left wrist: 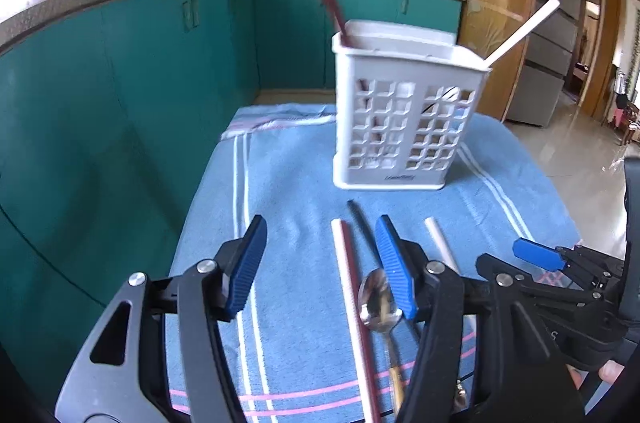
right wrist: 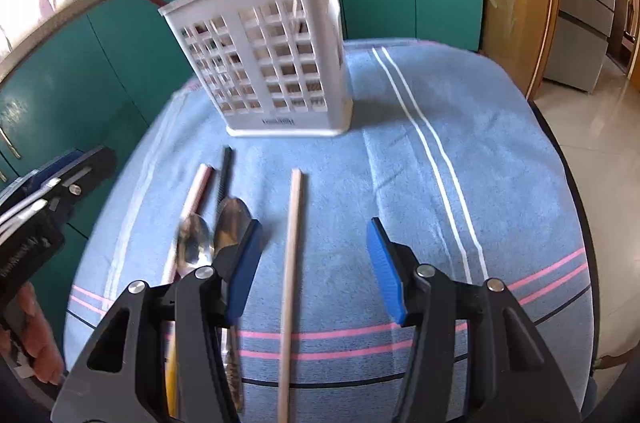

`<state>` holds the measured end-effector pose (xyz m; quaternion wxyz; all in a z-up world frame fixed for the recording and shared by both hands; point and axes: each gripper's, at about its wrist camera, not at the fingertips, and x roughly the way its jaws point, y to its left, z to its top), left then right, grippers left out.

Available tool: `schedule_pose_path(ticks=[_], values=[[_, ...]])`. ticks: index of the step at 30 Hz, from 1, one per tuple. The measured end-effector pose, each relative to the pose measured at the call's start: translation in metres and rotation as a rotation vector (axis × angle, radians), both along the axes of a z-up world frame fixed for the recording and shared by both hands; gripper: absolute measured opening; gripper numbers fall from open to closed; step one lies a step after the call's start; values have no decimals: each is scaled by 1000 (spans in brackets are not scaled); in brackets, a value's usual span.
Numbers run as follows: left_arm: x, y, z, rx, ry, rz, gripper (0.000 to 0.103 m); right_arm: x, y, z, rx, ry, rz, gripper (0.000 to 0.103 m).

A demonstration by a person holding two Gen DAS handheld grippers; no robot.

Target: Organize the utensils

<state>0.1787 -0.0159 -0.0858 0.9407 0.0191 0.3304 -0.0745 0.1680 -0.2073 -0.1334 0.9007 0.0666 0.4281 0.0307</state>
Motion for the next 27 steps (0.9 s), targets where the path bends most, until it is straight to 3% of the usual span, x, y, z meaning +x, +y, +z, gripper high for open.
schedule_pose_path(ticks=[2, 7, 11, 18, 27], values=[[4, 8, -6, -5, 26, 26, 56, 4, 1, -10, -4, 40, 7, 46], [10, 19, -17, -7, 67, 52, 56, 5, 8, -20, -5, 77, 37, 46], [15, 19, -30, -26, 136, 3, 56, 4, 18, -26, -59, 93, 56, 46], [13, 6, -58, 30, 228, -65, 57, 0, 13, -26, -90, 99, 22, 46], [11, 1, -69, 73, 263, -77, 65, -1, 7, -26, -77, 98, 11, 46]])
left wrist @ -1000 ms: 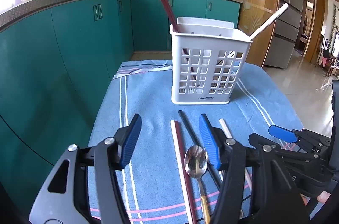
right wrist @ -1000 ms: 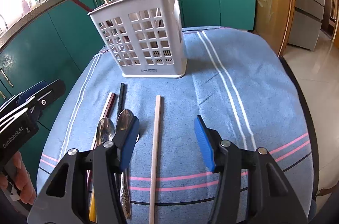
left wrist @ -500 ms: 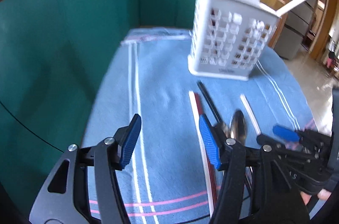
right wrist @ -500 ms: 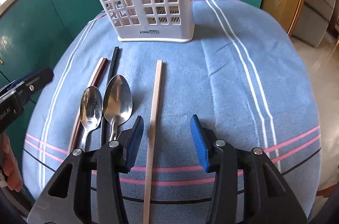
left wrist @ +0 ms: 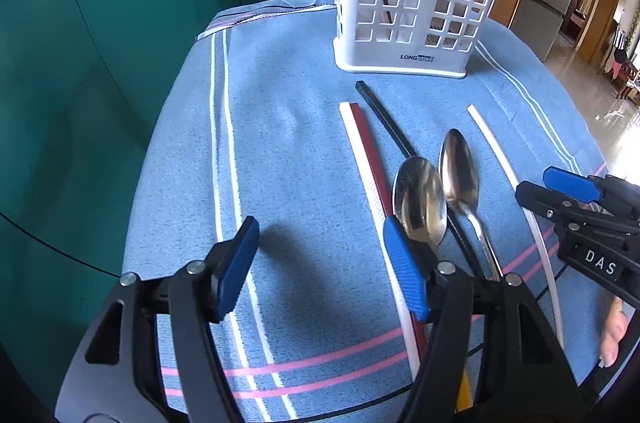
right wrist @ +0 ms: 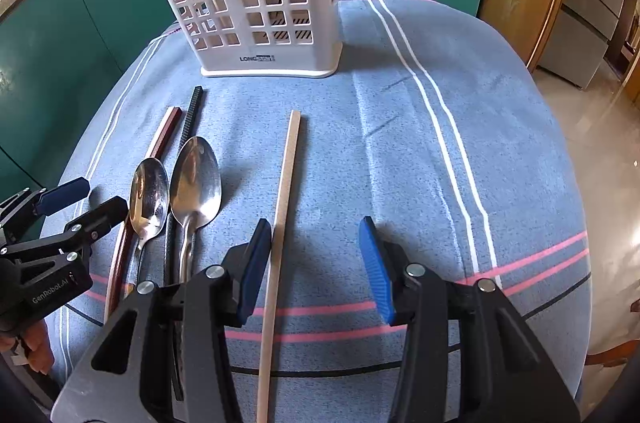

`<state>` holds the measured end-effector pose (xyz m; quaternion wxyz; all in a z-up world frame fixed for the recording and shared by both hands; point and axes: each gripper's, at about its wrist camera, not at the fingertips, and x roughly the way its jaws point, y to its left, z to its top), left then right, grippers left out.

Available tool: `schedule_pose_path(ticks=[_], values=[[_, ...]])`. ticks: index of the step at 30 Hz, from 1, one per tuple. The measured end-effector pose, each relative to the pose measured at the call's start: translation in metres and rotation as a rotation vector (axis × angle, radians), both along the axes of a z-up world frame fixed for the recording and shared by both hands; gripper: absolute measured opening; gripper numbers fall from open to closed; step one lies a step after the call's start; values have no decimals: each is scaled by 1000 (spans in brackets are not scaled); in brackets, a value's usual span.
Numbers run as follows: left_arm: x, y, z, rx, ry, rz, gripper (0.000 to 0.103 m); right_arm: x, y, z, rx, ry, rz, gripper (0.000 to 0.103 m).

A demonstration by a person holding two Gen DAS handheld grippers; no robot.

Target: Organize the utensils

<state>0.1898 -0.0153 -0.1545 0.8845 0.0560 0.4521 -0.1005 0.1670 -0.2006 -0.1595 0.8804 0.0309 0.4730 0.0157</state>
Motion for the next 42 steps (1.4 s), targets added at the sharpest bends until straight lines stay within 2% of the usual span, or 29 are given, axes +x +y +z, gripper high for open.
schedule_pose_path(ticks=[3, 12, 14, 19, 25, 27, 31, 33, 35, 39, 42], values=[[1, -1, 0, 22, -1, 7, 69, 0, 0, 0, 3, -1, -1, 46], [2, -2, 0, 27, 20, 36, 71, -1, -2, 1, 7, -1, -3, 46], [5, 2, -4, 95, 23, 82, 69, -2, -3, 1, 10, -2, -5, 46], [2, 14, 1, 25, 38, 93, 68, -4, -4, 1, 12, -4, -8, 46], [-14, -1, 8, -28, 88, -35, 68, -5, -4, 1, 15, -6, -9, 46], [-16, -6, 2, 6, 109, -44, 63, -5, -3, 1, 13, -6, -10, 46], [-17, -9, -4, -27, 116, -44, 54, -5, -3, 1, 12, -7, -12, 46], [-16, -10, -3, -58, 117, -49, 27, -5, -4, 2, 13, -7, -12, 46], [-16, -12, -2, -81, 122, -55, 13, -5, -4, 2, 15, -7, -14, 46], [-13, -7, -3, -120, 134, -38, 11, -6, -5, 2, 17, -8, -14, 46], [-9, 4, -3, -138, 143, 11, 13, -7, -5, 2, 22, -8, -16, 46]])
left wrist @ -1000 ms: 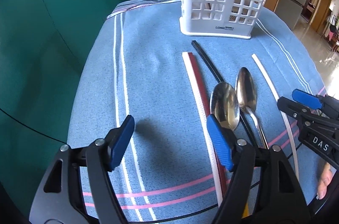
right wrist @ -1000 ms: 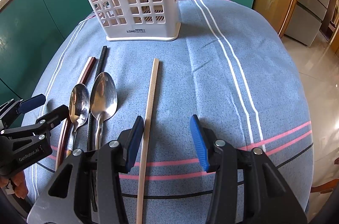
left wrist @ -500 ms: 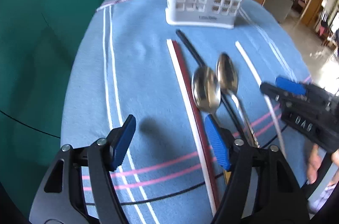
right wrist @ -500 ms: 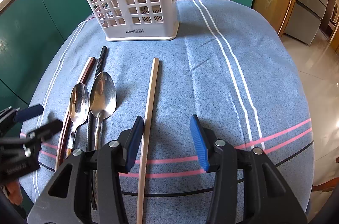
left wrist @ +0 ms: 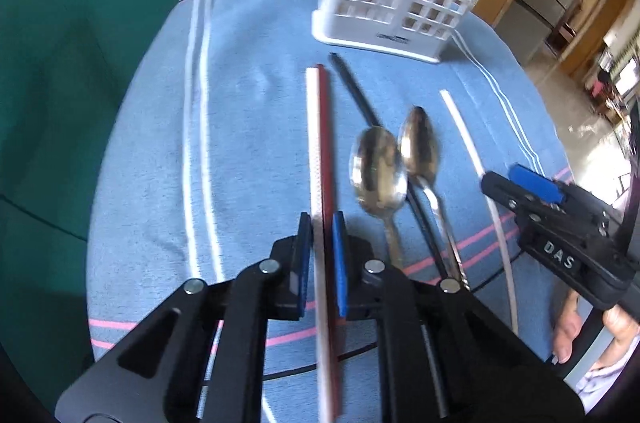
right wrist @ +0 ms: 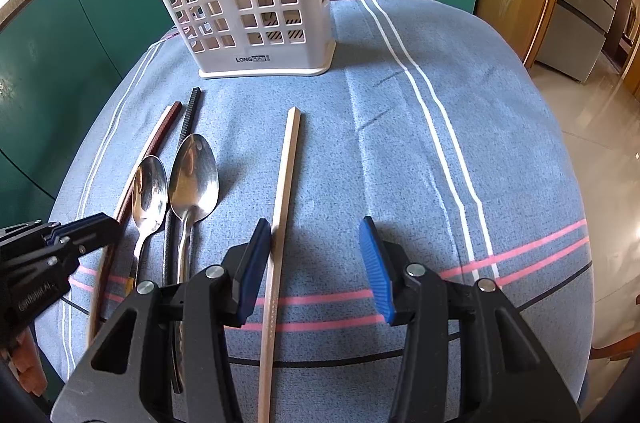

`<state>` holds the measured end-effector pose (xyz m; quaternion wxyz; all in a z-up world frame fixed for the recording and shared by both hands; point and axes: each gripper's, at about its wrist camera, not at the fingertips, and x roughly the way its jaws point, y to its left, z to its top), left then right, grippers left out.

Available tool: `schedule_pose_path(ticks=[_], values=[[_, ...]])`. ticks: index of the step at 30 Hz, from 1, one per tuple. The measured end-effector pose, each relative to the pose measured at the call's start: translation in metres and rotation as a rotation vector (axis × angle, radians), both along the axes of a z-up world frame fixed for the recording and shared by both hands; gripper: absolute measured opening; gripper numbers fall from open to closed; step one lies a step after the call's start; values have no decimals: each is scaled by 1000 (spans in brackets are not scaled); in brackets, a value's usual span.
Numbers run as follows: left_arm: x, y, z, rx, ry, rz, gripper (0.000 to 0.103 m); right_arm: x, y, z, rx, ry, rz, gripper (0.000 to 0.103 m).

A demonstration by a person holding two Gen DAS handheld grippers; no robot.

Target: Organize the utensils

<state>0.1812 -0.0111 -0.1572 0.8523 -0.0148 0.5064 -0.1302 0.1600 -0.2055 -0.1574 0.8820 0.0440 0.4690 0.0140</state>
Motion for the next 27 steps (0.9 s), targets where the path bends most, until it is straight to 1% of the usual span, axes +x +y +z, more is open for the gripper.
schedule_pose_path(ticks=[2, 3, 6, 7, 8, 15, 17, 20, 24, 25, 27], values=[[0, 3, 0, 7, 2, -3, 13, 0, 1, 0, -1, -1, 0, 46], [0, 2, 0, 8, 3, -12, 11, 0, 1, 0, -3, -2, -1, 46], [-4, 2, 2, 20, -2, -14, 10, 0, 2, 0, -5, -4, -4, 46], [-4, 3, 3, 10, -1, -8, 9, 0, 2, -1, -4, -4, -4, 46], [-4, 5, 5, -6, -5, -1, 5, 0, 1, -1, -2, -4, -4, 46], [-10, 19, 25, -43, -55, 67, 5, -1, 2, 0, -2, -5, -5, 46], [-10, 20, 28, -33, -58, 63, 5, -1, 2, 0, -4, -4, -4, 46], [-7, 20, 19, 0, -27, 59, 5, -1, 2, 1, -1, 0, -7, 47], [-1, 21, 9, 17, -9, 61, 17, 4, 4, 2, -11, 13, -9, 48], [3, 21, 7, 29, -9, 65, 18, 6, 4, 2, -17, 18, -11, 48], [12, 21, 6, 42, -12, 67, 27, 11, 6, 3, -24, 25, -16, 48]])
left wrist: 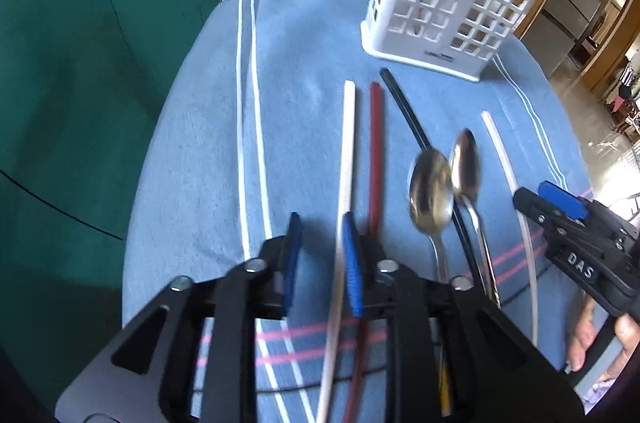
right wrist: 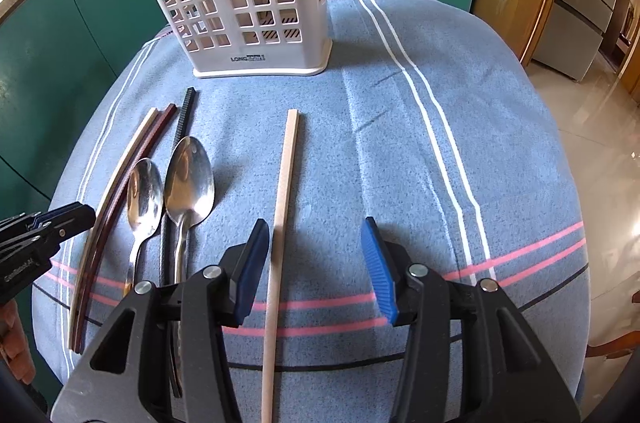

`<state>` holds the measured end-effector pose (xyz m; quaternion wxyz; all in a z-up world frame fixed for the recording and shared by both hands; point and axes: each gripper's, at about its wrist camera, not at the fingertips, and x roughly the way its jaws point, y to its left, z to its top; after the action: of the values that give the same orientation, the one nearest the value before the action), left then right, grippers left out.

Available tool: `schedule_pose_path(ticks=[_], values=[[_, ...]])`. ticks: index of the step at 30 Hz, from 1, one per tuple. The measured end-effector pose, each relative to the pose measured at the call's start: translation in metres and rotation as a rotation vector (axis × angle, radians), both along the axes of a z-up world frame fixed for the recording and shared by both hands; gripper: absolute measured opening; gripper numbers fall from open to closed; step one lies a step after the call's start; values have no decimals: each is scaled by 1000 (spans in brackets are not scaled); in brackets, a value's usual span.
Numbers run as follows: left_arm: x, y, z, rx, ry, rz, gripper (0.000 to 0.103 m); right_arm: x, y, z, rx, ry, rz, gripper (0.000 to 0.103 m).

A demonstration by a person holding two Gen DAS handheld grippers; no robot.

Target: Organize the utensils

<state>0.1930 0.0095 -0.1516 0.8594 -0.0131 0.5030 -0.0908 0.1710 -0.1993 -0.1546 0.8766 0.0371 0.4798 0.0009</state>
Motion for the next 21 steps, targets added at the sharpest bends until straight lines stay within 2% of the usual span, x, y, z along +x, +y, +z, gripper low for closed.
schedule_pose_path(ticks=[4, 14, 21], values=[[15, -4, 1, 32, -1, -7, 32, 5, 0, 1, -5, 6, -3, 48], [28, -12, 14, 29, -27, -35, 44, 12, -1, -1, -4, 12, -7, 48], [34, -14, -1, 50, 13, -34, 43, 16, -3, 0, -10, 17, -7, 48]])
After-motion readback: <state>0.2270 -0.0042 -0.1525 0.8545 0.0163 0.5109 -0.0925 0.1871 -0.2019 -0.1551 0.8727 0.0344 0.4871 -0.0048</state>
